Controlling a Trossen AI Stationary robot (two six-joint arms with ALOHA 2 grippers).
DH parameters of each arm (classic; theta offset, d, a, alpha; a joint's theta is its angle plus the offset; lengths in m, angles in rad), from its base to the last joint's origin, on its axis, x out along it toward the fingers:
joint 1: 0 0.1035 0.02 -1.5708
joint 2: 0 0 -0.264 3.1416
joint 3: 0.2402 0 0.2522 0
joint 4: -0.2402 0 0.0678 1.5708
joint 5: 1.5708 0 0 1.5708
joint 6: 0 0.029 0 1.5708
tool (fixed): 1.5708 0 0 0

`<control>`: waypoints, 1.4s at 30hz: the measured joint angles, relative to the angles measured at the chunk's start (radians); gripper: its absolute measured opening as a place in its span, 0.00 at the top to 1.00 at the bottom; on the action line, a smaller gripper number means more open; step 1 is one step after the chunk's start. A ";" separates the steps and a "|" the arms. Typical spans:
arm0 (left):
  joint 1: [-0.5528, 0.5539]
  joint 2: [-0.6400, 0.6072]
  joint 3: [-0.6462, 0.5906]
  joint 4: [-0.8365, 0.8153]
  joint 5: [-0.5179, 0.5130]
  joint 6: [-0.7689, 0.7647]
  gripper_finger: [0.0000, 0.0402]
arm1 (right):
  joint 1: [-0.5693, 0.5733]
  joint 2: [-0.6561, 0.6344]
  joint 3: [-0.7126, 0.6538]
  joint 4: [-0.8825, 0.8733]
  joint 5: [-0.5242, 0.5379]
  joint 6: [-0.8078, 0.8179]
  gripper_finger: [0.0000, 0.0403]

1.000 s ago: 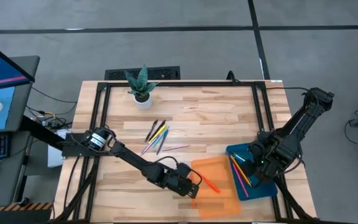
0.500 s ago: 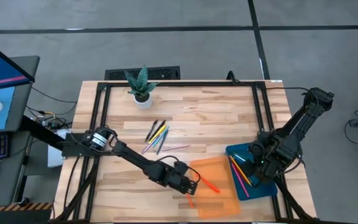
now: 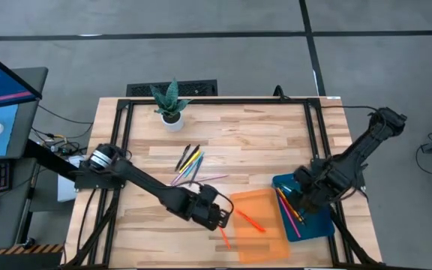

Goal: Sort pens & pencils
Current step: Put the orange pencil into the blue bin

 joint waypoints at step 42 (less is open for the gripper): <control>-0.341 -0.739 0.000 -0.141 -0.862 0.505 1.00 | -0.474 0.000 0.375 0.954 0.118 -0.839 0.28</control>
